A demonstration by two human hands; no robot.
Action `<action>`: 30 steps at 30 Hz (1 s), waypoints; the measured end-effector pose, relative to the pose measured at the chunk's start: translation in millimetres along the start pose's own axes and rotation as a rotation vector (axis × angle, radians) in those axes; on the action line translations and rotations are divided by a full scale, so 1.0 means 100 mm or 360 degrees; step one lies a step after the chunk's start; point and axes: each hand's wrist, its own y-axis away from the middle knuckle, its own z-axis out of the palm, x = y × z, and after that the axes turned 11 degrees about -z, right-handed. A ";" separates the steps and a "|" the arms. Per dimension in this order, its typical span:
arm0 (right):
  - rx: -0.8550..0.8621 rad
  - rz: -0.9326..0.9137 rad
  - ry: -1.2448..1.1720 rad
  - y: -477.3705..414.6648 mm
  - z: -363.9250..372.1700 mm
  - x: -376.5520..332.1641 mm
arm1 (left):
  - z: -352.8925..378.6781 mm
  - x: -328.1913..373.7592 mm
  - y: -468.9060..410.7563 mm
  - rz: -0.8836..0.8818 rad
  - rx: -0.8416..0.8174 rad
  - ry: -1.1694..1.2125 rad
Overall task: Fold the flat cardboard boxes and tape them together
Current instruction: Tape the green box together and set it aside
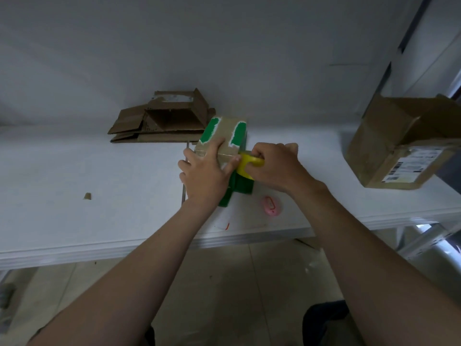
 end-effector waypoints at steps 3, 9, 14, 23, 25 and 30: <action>-0.0049 0.0031 -0.0061 0.09 -0.05 0.04 | -0.06 -0.03 -0.03 0.0012 -0.0084 0.0062; 0.0226 0.0036 0.0212 0.11 0.07 -0.06 | -0.06 -0.15 -0.12 0.0105 -0.0148 0.0070; 0.0322 -0.0004 0.0332 0.08 0.17 -0.13 | -0.04 -0.17 -0.18 0.0123 -0.0203 0.0257; 0.0392 -0.0011 0.0608 0.01 0.27 -0.23 | -0.01 -0.16 -0.25 0.0127 -0.0190 0.0263; 0.0385 0.0012 0.0631 -0.02 0.27 -0.23 | 0.01 -0.16 -0.26 0.0143 -0.0157 0.0253; 0.0229 -0.0044 0.0426 -0.07 0.11 -0.05 | 0.02 -0.08 -0.22 0.0142 -0.0043 0.0137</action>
